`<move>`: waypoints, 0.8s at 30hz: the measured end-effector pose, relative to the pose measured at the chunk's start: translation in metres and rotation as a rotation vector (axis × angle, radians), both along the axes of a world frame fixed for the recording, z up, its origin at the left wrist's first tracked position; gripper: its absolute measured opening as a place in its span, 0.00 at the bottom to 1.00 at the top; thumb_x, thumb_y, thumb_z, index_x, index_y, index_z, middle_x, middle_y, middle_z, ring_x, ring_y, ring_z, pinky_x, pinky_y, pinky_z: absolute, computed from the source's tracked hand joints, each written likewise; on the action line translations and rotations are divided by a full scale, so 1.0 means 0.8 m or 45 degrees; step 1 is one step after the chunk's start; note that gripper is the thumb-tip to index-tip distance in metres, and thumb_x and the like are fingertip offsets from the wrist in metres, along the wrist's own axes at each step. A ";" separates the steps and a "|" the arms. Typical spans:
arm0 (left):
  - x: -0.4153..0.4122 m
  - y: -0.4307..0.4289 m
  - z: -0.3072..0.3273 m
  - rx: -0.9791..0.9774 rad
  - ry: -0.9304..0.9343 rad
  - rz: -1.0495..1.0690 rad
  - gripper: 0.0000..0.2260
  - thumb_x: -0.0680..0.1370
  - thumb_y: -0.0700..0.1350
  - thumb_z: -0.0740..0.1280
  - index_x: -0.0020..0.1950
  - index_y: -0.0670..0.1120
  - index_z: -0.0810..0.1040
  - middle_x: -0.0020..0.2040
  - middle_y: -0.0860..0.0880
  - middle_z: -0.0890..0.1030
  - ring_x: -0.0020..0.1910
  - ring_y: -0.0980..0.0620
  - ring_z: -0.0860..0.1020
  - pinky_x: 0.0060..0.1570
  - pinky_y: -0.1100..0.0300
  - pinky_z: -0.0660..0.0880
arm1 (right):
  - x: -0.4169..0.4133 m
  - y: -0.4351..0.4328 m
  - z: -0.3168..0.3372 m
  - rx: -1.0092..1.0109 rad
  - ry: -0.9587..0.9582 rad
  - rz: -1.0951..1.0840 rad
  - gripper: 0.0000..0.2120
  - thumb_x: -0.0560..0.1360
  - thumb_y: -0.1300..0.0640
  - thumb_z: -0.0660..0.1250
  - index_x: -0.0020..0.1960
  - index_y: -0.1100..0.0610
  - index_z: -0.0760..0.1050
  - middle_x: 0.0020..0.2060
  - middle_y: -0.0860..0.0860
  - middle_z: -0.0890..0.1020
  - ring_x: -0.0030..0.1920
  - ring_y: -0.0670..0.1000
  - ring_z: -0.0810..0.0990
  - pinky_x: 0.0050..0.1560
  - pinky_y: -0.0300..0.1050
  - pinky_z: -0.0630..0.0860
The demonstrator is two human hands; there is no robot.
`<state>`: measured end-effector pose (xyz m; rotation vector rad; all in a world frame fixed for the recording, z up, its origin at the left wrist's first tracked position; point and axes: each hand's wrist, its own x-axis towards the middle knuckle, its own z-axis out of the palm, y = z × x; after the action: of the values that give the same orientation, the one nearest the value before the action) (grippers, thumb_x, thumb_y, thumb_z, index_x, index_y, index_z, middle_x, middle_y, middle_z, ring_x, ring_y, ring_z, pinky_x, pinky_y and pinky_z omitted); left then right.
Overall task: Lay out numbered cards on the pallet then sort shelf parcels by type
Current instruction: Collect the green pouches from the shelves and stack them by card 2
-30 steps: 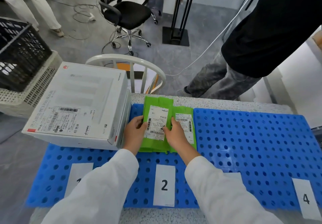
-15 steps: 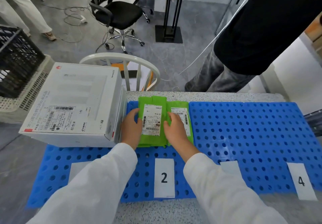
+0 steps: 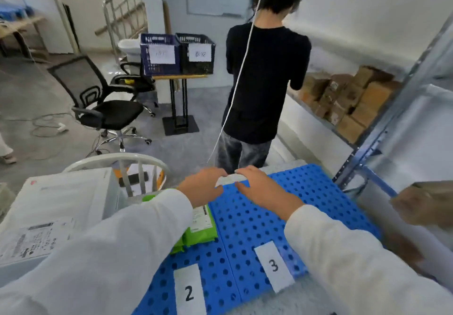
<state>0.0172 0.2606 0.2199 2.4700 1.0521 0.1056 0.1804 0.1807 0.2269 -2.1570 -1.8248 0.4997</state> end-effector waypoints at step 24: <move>0.331 -0.571 0.171 0.407 -0.153 -1.211 0.19 0.78 0.53 0.61 0.68 0.52 0.70 0.65 0.51 0.75 0.58 0.50 0.76 0.55 0.57 0.73 | 0.142 -0.717 0.139 0.079 -0.301 -1.345 0.23 0.79 0.46 0.58 0.72 0.50 0.65 0.67 0.50 0.72 0.64 0.52 0.73 0.58 0.46 0.70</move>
<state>0.2818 -0.1965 0.3567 2.9265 -0.2751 0.1207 0.2942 -0.3925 0.3381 -2.7805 -0.5325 -0.0652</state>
